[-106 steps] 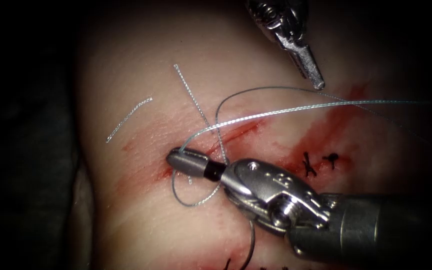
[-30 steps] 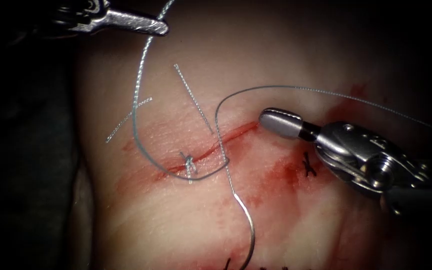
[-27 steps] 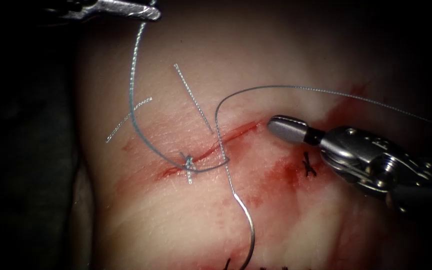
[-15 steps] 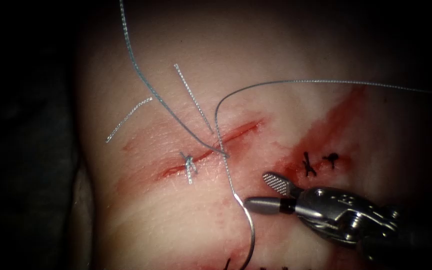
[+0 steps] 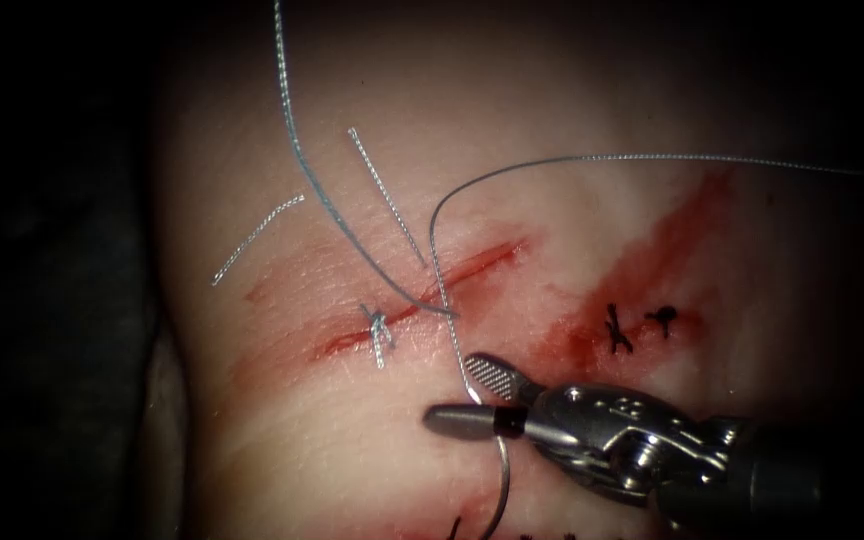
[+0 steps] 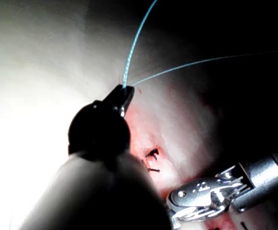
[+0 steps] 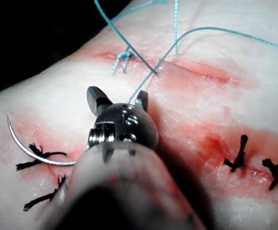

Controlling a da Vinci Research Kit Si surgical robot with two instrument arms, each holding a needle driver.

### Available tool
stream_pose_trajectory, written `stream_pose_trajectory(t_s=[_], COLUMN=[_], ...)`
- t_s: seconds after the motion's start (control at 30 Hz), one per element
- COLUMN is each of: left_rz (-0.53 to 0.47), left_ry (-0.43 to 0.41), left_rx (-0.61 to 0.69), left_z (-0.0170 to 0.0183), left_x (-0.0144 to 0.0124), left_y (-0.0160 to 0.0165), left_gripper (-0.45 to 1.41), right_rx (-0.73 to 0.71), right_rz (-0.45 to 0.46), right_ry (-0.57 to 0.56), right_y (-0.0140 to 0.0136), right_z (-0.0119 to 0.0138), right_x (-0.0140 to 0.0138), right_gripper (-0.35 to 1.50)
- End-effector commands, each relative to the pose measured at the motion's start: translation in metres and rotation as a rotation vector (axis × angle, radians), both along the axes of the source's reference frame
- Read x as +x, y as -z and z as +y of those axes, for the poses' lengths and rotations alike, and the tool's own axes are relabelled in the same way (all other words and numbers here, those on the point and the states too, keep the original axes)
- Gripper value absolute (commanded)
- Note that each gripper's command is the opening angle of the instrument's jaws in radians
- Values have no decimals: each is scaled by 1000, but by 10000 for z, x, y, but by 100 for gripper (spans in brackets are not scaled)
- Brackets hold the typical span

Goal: Wound Closure

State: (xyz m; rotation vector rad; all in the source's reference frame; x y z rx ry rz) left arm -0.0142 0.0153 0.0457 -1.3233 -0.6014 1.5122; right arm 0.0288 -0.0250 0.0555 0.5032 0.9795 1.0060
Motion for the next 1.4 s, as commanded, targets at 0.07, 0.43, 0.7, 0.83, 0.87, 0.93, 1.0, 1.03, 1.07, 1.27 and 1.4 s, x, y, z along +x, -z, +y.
stream_pose_trajectory(t_s=[0.07, 0.43, 0.7, 0.83, 0.87, 0.93, 1.0, 1.03, 1.07, 1.27, 1.4], left_rz=[-3, -3, -5, -5, -5, -5, -5, -5, -5, -4, -4], left_ry=[-4, -10, -15, -15, -15, -15, -16, -16, -16, -18, -18], left_rx=[-1, -11, -14, -14, -14, -14, -14, -14, -14, -19, -19], left_z=[1, -1, 0, 0, -1, -1, 0, 0, 0, 0, 0], left_x=[-6, -10, -11, -11, -11, -11, -10, -10, -10, -10, -10], left_y=[-5, -4, -3, -3, -3, -3, -3, -3, -3, -3, -3], left_gripper=[-45, -45, -45, -45, -45, -45, -45, -45, -45, -45, -45], right_rx=[-6, 12, 41, 33, 13, -13, -17, -17, -15, -33, -35], right_rz=[8, -16, 48, 47, 34, 17, 28, 31, 31, 14, 4], right_ry=[-18, -151, -40, -14, -30, -65, -77, -77, -78, -103, -122], right_y=[0, -3, 2, 14, 16, 20, 23, 25, 26, 31, 33], right_z=[4, 28, 20, 6, 5, 5, 5, 6, 6, 15, 18], right_x=[12, 22, 22, 28, 30, 33, 31, 30, 29, 22, 20], right_gripper=[47, -35, -35, -35, -35, 20, 31, 39, 44, 124, 113])
